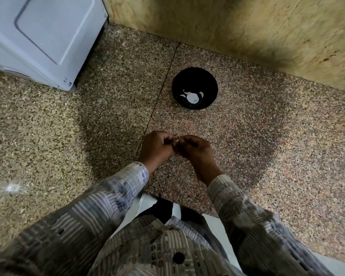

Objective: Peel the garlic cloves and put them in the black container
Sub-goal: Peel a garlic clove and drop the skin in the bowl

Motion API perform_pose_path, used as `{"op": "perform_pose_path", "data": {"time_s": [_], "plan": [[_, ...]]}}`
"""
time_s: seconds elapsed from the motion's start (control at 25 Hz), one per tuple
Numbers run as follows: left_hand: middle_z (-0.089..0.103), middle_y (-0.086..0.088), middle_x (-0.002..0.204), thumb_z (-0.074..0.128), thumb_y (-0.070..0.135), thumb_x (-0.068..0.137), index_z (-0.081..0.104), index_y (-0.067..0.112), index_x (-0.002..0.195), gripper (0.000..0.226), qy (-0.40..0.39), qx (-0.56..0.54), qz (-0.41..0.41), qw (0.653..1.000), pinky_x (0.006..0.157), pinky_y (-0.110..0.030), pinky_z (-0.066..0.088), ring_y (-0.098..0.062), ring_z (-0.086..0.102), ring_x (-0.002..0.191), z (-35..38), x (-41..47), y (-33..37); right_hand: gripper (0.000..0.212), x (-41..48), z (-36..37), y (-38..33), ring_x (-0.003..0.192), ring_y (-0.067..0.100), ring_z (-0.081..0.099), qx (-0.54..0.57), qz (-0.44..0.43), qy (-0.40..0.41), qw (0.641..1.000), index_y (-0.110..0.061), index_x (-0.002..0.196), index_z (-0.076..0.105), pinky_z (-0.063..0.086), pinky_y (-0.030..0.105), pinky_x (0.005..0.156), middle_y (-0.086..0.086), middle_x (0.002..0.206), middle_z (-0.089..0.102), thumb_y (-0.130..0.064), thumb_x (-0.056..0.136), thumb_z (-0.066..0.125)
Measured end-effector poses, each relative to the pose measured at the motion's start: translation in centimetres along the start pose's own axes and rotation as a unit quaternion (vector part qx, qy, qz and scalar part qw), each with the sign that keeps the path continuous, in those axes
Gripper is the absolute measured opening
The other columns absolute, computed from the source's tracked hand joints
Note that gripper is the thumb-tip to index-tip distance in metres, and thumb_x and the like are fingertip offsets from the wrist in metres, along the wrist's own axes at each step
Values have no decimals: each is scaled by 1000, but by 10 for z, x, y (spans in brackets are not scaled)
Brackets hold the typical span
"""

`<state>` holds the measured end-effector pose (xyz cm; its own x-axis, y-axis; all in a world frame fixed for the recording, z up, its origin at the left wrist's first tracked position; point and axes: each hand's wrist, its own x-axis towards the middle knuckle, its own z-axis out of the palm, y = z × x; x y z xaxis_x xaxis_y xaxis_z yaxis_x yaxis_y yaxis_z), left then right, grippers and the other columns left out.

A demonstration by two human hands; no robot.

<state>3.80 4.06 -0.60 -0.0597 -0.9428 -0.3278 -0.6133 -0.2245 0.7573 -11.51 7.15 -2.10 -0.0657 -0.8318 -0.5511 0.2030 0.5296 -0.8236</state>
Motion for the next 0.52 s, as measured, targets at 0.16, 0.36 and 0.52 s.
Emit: {"op": "perform_pose_path", "data": {"time_s": [0.16, 0.36, 0.52], "plan": [[77, 9, 77, 80, 15, 85, 82, 18, 85, 3, -21, -60, -40, 997, 62, -25, 61, -4, 73, 68, 2, 0, -2, 12, 3, 1, 1, 87, 29, 74, -15, 0, 7, 1000, 1, 101, 75, 63, 42, 86, 20, 96, 77, -9, 97, 71], [79, -10, 91, 77, -1, 85, 77, 5, 89, 6, -7, -291, -208, 934, 70, -42, 65, -28, 77, 85, 7, 2, 1, 15, 8, 8, 1, 78, 26, 72, 84, 68, 59, 992, 9, 110, 69, 62, 30, 68, 19, 95, 73, 1, 99, 61], [79, -7, 86, 72, 1, 87, 80, 16, 86, 17, 44, -240, -197, 949, 60, -29, 60, -19, 76, 72, 1, 1, -8, 11, 12, 8, -3, 81, 23, 72, 186, 120, 56, 974, -2, 102, 70, 64, 34, 77, 17, 100, 74, -4, 102, 58]]}}
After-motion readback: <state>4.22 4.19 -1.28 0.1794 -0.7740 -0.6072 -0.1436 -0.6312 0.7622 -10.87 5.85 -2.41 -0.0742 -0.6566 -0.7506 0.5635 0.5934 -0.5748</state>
